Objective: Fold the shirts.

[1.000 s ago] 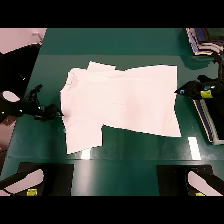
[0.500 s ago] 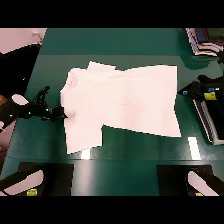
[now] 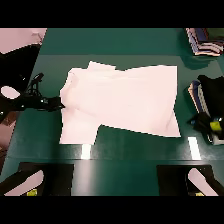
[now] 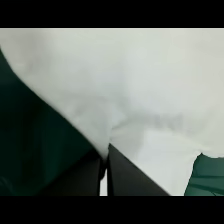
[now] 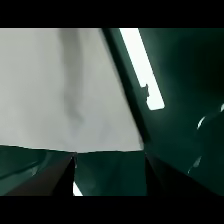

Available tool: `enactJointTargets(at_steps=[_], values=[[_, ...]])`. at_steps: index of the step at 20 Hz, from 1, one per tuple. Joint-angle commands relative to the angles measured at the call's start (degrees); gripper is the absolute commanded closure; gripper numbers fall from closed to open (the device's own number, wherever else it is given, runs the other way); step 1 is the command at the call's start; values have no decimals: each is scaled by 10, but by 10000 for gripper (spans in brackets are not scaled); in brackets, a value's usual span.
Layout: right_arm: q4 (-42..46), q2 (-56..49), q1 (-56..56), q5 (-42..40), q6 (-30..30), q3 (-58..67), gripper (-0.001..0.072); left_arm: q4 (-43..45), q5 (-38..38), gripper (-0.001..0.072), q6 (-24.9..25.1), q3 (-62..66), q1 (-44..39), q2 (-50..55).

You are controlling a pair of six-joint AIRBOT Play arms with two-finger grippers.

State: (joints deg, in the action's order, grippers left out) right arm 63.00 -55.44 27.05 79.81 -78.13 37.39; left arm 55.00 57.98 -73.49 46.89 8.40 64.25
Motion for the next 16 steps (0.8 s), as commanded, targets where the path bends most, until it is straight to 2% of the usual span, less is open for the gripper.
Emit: enactJointTargets(at_steps=[1, 7, 8, 11, 12, 16], values=[[-24, -20, 59, -40, 28, -104, 268, -1, -1, 678, 0, 5, 0, -5], [-89, -98, -28, -102, 41, -98, 286, -1, -1, 677, 0, 5, 0, -5], [-93, -105, -52, -105, 41, -86, 363, -1, 0, 677, 0, 5, 0, -5], [-90, -105, -117, -108, 41, -50, 669, 3, 9, 679, -2, 8, 0, -15], [-90, -92, -132, -108, 41, -31, 695, 10, 11, 679, -7, 17, 0, -30], [-90, 2, -159, -100, 41, 114, 696, 61, 22, 678, -46, 124, 0, -131]])
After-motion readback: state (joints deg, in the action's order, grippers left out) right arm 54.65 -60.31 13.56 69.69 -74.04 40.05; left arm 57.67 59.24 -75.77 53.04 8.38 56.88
